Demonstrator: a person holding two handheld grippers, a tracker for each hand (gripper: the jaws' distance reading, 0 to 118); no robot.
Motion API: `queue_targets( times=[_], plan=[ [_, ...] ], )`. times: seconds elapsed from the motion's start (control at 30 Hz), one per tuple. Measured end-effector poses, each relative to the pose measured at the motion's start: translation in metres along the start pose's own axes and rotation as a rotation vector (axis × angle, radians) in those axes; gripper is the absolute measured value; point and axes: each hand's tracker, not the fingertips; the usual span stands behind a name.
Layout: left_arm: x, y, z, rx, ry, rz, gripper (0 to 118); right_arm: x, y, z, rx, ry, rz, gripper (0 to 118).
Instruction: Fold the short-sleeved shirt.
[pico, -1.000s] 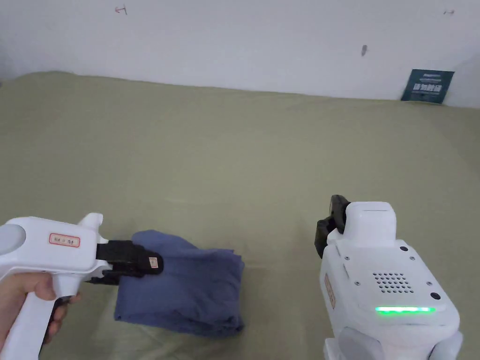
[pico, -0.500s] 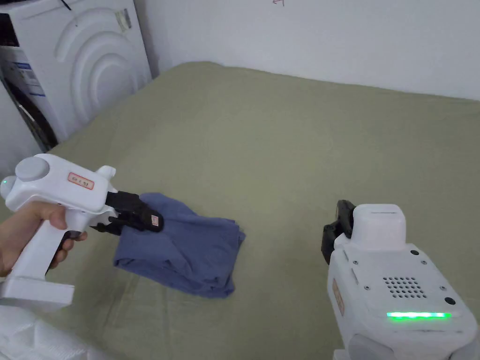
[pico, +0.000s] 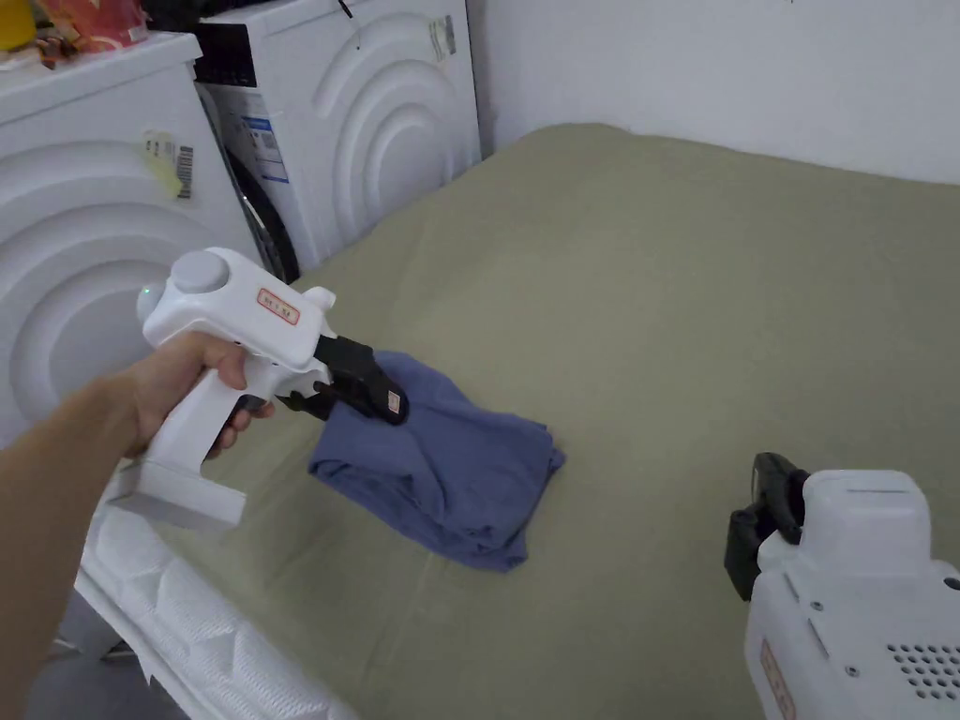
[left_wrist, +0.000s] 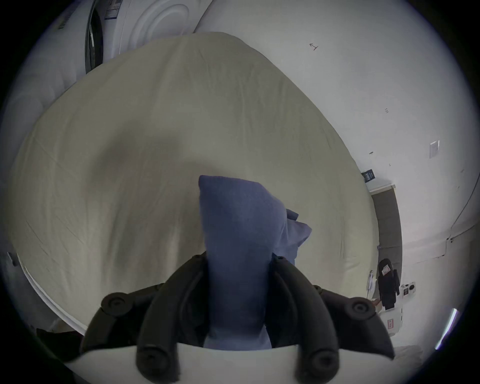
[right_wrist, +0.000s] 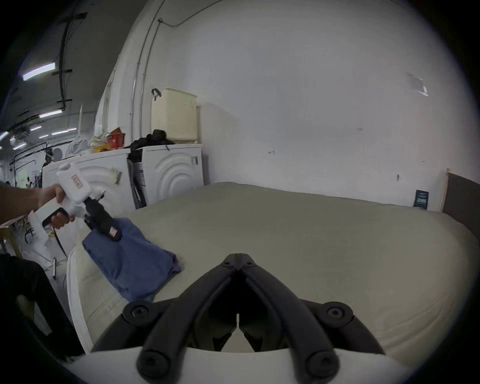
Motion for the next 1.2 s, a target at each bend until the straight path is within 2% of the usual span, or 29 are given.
queue_targets(
  times=[0.23, 0.27, 0.3, 0.33, 0.37, 0.4, 0.5, 0.53, 0.57, 0.6, 0.63, 0.67, 0.7, 0.73, 0.77, 0.87, 0.9, 0.97, 1.0, 1.03, 1.07, 1.13, 1.2],
  plan=[
    [0.007, 0.004, -0.008, -0.012, 0.044, -0.026, 36, -0.001, -0.005, -0.004, -0.021, 0.03, 0.0, 0],
    [0.009, 0.002, -0.008, -0.011, 0.054, -0.031, 48, 0.0, -0.006, -0.003, -0.021, 0.026, 0.0, 0],
    [0.007, 0.003, -0.008, 0.005, 0.074, -0.04, 75, 0.002, -0.006, -0.003, -0.022, 0.028, -0.003, 0],
    [0.007, 0.002, -0.005, 0.041, 0.122, -0.054, 113, 0.003, -0.006, -0.003, -0.025, 0.024, -0.006, 0],
    [0.008, -0.001, -0.001, 0.054, 0.142, -0.06, 118, 0.005, -0.006, -0.002, -0.028, 0.02, -0.012, 0],
    [0.009, -0.005, 0.007, 0.073, 0.124, -0.06, 118, 0.008, -0.006, 0.001, -0.03, 0.017, -0.02, 0],
    [0.032, -0.015, 0.033, 0.17, 0.058, -0.081, 111, 0.019, 0.0, 0.011, -0.025, 0.004, -0.031, 0],
    [0.04, -0.02, 0.042, 0.187, 0.035, -0.086, 98, 0.025, 0.003, 0.017, -0.024, 0.003, -0.037, 0],
    [0.044, -0.026, 0.049, 0.214, -0.009, -0.059, 66, 0.03, 0.007, 0.023, -0.021, -0.004, -0.043, 0],
    [0.052, -0.035, 0.056, 0.231, -0.109, -0.071, 18, 0.036, 0.011, 0.032, -0.008, -0.014, -0.054, 0],
    [0.076, -0.041, 0.055, 0.278, -0.079, -0.101, 0, 0.045, 0.015, 0.041, 0.0, -0.028, -0.058, 0],
    [0.095, -0.052, 0.054, 0.342, 0.011, -0.136, 0, 0.052, 0.019, 0.05, 0.005, -0.037, -0.06, 0],
    [0.109, -0.062, 0.054, 0.376, 0.008, -0.161, 0, 0.064, 0.023, 0.062, 0.02, -0.044, -0.063, 0],
    [0.124, -0.071, 0.05, 0.346, -0.127, -0.128, 0, 0.075, 0.028, 0.076, 0.026, -0.074, -0.056, 0],
    [0.148, -0.083, 0.041, 0.357, -0.17, -0.127, 0, 0.087, 0.031, 0.088, 0.035, -0.085, -0.057, 0],
    [0.222, -0.123, 0.03, 0.426, -0.171, -0.229, 0, 0.129, 0.04, 0.13, 0.047, -0.144, -0.052, 0],
    [0.255, -0.139, 0.024, 0.446, -0.181, -0.247, 0, 0.146, 0.043, 0.147, 0.055, -0.19, -0.046, 0],
    [0.31, -0.177, 0.016, 0.541, -0.102, -0.316, 0, 0.177, 0.048, 0.178, 0.059, -0.199, -0.063, 0],
    [0.34, -0.199, 0.011, 0.599, -0.021, -0.365, 0, 0.194, 0.05, 0.195, 0.067, -0.259, -0.05, 0],
    [0.362, -0.214, 0.004, 0.657, -0.016, -0.382, 0, 0.209, 0.052, 0.21, 0.06, -0.309, -0.038, 0],
    [0.384, -0.23, -0.003, 0.683, 0.018, -0.423, 0, 0.222, 0.053, 0.222, 0.061, -0.311, -0.044, 0],
    [0.432, -0.262, -0.022, 0.717, -0.015, -0.476, 0, 0.249, 0.055, 0.249, 0.063, -0.384, -0.048, 0],
    [0.473, -0.289, -0.038, 0.798, 0.051, -0.538, 0, 0.268, 0.055, 0.271, 0.071, -0.43, -0.037, 0]
  ],
)
